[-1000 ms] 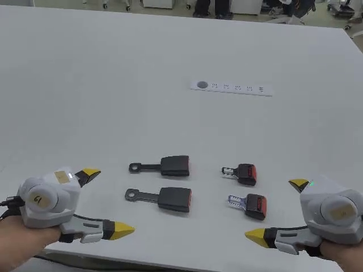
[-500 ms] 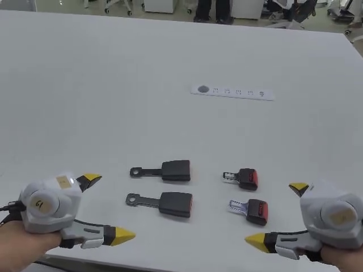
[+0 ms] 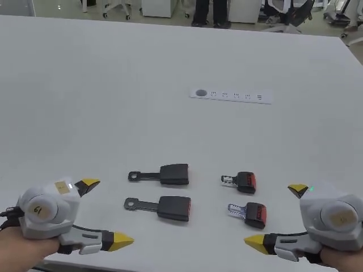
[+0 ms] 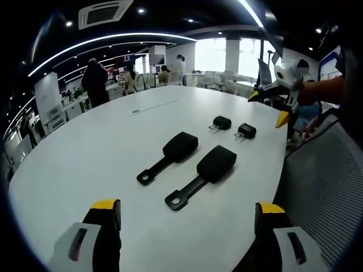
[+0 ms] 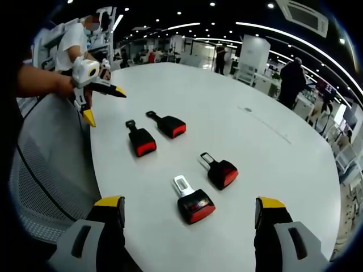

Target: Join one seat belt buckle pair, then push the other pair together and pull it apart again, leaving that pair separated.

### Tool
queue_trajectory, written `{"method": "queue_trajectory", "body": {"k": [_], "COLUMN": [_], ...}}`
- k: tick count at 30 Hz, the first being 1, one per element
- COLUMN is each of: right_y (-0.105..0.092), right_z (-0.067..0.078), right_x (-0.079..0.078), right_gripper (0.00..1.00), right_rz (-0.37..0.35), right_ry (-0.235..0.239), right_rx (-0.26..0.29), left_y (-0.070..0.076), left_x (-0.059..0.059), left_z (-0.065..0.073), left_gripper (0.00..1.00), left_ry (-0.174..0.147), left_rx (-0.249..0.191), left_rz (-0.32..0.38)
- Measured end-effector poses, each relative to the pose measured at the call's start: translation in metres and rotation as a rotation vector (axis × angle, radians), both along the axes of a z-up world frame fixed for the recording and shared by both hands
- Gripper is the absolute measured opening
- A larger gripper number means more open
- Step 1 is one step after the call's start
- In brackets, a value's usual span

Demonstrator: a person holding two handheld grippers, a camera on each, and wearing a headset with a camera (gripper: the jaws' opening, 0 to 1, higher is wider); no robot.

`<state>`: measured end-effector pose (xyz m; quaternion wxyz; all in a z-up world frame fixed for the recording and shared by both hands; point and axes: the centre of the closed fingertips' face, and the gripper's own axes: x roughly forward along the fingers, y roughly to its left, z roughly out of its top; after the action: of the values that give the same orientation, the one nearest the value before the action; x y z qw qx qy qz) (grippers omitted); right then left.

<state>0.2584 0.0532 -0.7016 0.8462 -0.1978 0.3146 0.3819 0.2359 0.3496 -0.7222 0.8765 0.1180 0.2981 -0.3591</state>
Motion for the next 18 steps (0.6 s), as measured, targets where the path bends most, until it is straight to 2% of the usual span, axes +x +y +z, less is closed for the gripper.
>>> {"method": "queue_trajectory", "body": {"k": [11, 14, 18], "right_y": [0.0003, 0.0031, 0.0039], "right_z": [-0.0030, 0.0006, 0.0005], "right_x": [0.0023, 0.0041, 0.0029], "right_gripper": [0.97, 0.97, 0.97], "right_rz": [0.010, -0.011, -0.012], "right_ry": [0.007, 0.022, 0.019], "right_rx": [-0.010, 0.035, 0.030], "left_y": [0.0015, 0.0033, 0.0041], "left_x": [0.0017, 0.0016, 0.0011], "left_z": [-0.0010, -0.0021, -0.0010], "left_gripper": [0.99, 0.99, 0.96], "left_ry": [0.004, 0.005, 0.011], "left_rx": [-0.003, 0.011, 0.003], "left_rz": [0.005, 0.008, 0.022]}}
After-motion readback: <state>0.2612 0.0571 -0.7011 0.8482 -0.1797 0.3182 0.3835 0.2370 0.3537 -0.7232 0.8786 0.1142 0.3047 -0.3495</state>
